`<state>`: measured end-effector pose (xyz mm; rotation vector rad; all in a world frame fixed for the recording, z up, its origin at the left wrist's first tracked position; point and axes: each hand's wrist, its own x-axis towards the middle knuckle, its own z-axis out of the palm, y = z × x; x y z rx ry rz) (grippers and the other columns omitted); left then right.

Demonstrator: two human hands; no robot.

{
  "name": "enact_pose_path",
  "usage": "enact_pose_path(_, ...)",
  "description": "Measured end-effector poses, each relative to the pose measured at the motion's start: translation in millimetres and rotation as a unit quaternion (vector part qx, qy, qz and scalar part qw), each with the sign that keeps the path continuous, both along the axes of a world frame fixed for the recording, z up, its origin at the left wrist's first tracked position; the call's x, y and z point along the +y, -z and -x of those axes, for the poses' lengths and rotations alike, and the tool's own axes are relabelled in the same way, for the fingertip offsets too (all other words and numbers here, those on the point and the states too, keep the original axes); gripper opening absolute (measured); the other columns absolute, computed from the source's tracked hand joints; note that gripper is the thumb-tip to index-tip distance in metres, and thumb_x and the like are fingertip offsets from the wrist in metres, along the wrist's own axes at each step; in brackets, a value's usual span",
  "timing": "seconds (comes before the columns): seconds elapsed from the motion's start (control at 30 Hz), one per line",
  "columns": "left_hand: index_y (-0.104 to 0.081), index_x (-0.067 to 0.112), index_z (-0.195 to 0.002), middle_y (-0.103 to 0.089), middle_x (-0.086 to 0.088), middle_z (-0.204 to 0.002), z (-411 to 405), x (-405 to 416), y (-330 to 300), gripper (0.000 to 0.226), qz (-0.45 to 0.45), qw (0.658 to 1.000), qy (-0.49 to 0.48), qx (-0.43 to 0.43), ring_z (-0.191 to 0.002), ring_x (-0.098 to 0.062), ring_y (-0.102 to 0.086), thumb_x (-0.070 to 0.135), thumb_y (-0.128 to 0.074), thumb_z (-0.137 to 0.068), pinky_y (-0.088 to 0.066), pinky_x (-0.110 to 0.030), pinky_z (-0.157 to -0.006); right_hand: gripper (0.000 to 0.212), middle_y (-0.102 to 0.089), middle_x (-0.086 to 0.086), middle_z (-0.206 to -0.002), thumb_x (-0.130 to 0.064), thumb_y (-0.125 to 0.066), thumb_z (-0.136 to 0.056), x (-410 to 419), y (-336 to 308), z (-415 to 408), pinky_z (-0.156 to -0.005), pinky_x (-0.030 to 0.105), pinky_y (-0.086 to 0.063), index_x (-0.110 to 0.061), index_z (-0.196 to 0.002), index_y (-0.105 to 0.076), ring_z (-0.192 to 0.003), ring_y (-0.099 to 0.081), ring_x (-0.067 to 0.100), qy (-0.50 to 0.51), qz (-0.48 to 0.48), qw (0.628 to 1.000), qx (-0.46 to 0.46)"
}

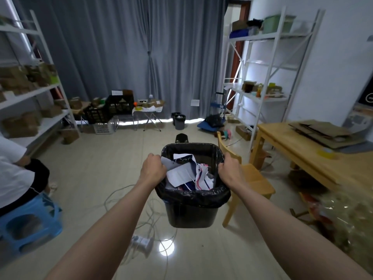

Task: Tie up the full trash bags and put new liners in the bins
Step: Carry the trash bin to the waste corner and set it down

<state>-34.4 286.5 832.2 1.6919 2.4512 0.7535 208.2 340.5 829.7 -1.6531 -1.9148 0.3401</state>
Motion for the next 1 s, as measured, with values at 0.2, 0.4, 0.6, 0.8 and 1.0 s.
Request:
enact_pose_path(0.2, -0.043, 0.007, -0.068, -0.047, -0.009, -0.080, 31.6, 74.3, 8.1, 0.017, 0.006, 1.000, -0.002, -0.020, -0.071, -0.026, -0.046, 0.002, -0.048, -0.083, -0.033, -0.032, -0.056, 0.031, -0.064, 0.012, -0.097, -0.014, -0.044, -0.092, 69.3, 2.5, 28.3, -0.077, 0.048, -0.054, -0.011, -0.121, -0.051, -0.087, -0.062, 0.031, 0.003, 0.008, 1.000, -0.022)
enact_pose_path(0.4, -0.033, 0.010, -0.061, -0.039, -0.006, -0.066, 83.1, 184.7, 10.5, 0.027, -0.012, 0.999, 0.005, -0.037, -0.056, -0.018, -0.035, -0.003, -0.046, -0.080, -0.023, -0.029, -0.046, 0.037, -0.063, 0.006, -0.090, -0.012, -0.043, -0.093, 171.3, 5.3, 80.2, -0.074, 0.046, -0.057, -0.015, -0.129, -0.049, -0.080, -0.063, 0.024, 0.019, 0.007, 1.000, -0.006)
enact_pose_path(0.6, -0.053, 0.003, -0.084, -0.052, -0.012, -0.092, 126.7, 293.3, -17.3, 0.007, -0.044, 0.998, 0.034, -0.012, -0.078, -0.027, -0.050, 0.000, -0.047, -0.084, -0.035, -0.033, -0.061, 0.036, -0.062, 0.005, -0.085, -0.010, -0.043, -0.093, 268.0, -19.7, 128.0, -0.063, 0.035, -0.051, -0.015, -0.128, -0.048, -0.076, -0.060, 0.021, 0.043, -0.030, 0.999, 0.003)
enact_pose_path(0.8, -0.059, 0.001, -0.104, -0.055, -0.015, -0.106, 146.4, 397.6, -30.1, 0.019, -0.054, 0.998, 0.039, 0.006, -0.084, -0.028, -0.051, 0.004, -0.048, -0.089, -0.039, -0.033, -0.068, 0.041, -0.063, 0.010, -0.085, -0.012, -0.041, -0.095, 367.1, -28.0, 152.1, -0.058, 0.033, -0.043, -0.012, -0.136, -0.042, -0.072, -0.058, 0.022, 0.058, -0.055, 0.997, 0.004)
enact_pose_path(1.0, -0.059, 0.001, -0.112, -0.056, -0.016, -0.113, 164.8, 519.7, -18.7, 0.027, -0.048, 0.998, 0.043, 0.023, -0.101, -0.034, -0.056, 0.007, -0.053, -0.087, -0.046, -0.038, -0.079, 0.033, -0.062, 0.010, -0.089, -0.011, -0.042, -0.094, 487.8, -21.3, 171.3, -0.070, 0.048, -0.055, -0.010, -0.127, -0.045, -0.078, -0.062, 0.028, 0.062, -0.047, 0.997, 0.024)
